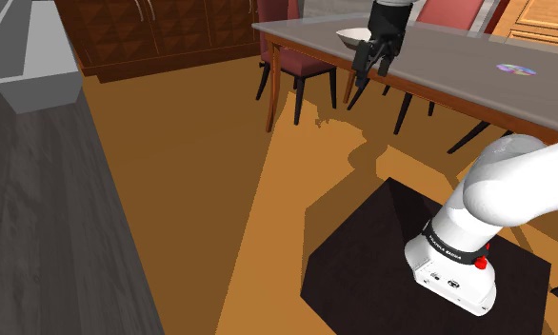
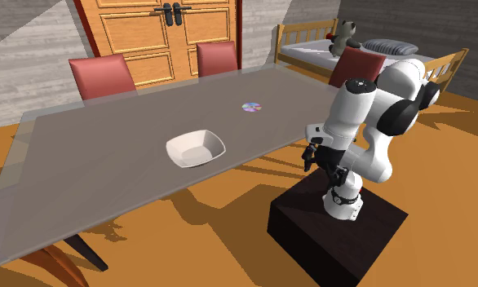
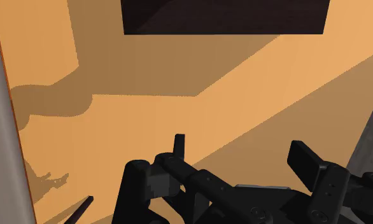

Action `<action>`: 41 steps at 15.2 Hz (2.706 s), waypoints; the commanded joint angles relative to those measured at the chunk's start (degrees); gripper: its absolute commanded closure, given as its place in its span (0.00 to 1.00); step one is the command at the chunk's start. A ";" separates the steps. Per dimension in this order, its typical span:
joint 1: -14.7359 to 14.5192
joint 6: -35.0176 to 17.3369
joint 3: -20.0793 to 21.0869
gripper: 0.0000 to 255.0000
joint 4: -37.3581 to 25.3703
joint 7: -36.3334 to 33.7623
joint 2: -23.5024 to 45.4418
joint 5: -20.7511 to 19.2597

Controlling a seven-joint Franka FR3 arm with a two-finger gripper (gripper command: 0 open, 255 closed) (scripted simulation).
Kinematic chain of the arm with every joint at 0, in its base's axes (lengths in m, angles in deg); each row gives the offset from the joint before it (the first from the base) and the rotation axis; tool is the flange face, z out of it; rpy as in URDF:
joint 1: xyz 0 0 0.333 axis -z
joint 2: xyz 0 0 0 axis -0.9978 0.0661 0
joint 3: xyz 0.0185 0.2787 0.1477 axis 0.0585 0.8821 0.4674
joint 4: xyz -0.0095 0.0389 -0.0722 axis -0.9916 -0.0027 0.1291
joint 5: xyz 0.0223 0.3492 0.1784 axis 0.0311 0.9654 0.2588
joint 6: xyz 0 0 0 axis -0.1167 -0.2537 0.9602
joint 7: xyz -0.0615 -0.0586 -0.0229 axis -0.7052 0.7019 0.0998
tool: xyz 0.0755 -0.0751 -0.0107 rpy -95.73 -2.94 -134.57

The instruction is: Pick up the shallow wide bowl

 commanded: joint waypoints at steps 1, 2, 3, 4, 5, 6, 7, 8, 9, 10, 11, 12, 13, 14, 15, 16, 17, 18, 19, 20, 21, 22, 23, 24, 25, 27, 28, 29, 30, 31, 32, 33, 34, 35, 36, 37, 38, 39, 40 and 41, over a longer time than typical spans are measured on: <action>0.00 0.00 0.00 0.00 0.00 0.00 0.00 0.00; 0.52 -0.58 -0.55 0.00 -1.08 0.62 1.67 -0.91; 1.02 -1.14 -1.09 0.00 -2.22 1.22 3.36 -1.78; 1.50 -1.66 -1.60 0.00 -3.42 1.81 5.06 -2.62; 1.97 -2.15 -2.11 0.00 -4.67 2.37 6.77 -3.43; 2.42 -2.61 -2.60 0.00 -5.98 2.92 8.48 -4.22; 2.85 -3.03 -3.09 0.00 -7.35 3.46 10.21 -4.97; 3.26 -3.41 -3.56 0.00 -8.77 3.99 11.95 -5.70; 3.66 -3.76 -4.02 0.00 -10.25 4.50 13.69 -6.39; 4.05 -4.07 -4.47 0.00 -11.79 5.01 15.45 -7.05; 4.43 -4.34 -4.90 0.00 -13.39 5.52 17.21 -7.68; 4.80 -4.58 -5.33 0.00 -15.04 6.02 18.98 -8.27; 5.15 -4.77 -5.74 0.00 -16.75 6.52 20.76 -8.84; 5.50 -4.92 -6.15 0.00 -18.53 7.03 22.55 -9.37; 5.84 -5.03 -6.54 0.00 -20.37 7.53 24.35 -9.87; 6.17 -5.10 -6.94 0.00 -22.27 8.04 26.17 -10.34; 6.49 -5.13 -7.32 0.00 -24.24 8.55 28.00 -10.78; 6.80 -5.11 -7.71 0.00 -26.28 9.07 29.84 -11.19; 7.11 -5.05 -8.09 0.00 -28.39 9.59 31.71 -11.56; 7.42 -4.94 -8.45 0.00 -30.58 10.13 33.60 -11.90; 7.73 -4.79 -8.82 0.00 -32.86 10.68 35.51 -12.21; 8.04 -4.58 -9.17 0.00 -35.22 11.24 37.45 -12.48; 8.36 -4.32 -9.53 0.00 -37.68 11.82 39.43 -12.71; 8.68 -4.00 -9.88 0.00 -40.24 12.41 41.44 -12.92; 9.00 -3.63 -10.22 0.00 -42.92 13.02 43.50 -13.08; 9.70 -2.67 -10.90 0.00 -48.67 14.32 47.79 -13.30; 10.07 -2.07 -11.23 0.00 -51.79 15.00 50.04 -13.34; 10.47 -1.37 -11.55 0.00 -55.10 15.71 52.37 -13.35; 10.91 -0.57 -11.87 0.00 -58.64 16.46 54.82 -13.31; 11.38 0.36 -12.18 0.00 -62.45 17.25 57.41 -13.23; 11.80 1.23 -12.42 0.00 -65.78 17.91 59.62 -13.12; 11.78 0.35 -12.39 0.00 -64.50 17.62 59.26 -13.21; 11.75 -0.54 -12.37 0.00 -63.23 17.33 58.92 -13.30; 11.73 -1.38 -12.36 0.00 -62.06 17.05 58.64 -13.38; 11.71 -2.23 -12.35 0.00 -60.90 16.78 58.36 -13.46; 11.69 -3.06 -12.35 0.00 -59.78 16.50 58.11 -13.53; 11.67 -3.88 -12.34 0.00 -58.69 16.24 57.88 -13.61; 11.66 -4.68 -12.34 0.00 -57.63 15.98 57.67 -13.69; 11.65 -5.15 -12.33 0.00 -57.04 15.83 57.56 -13.73; 11.65 -5.15 -12.33 0.00 -57.02 15.82 57.55 -13.73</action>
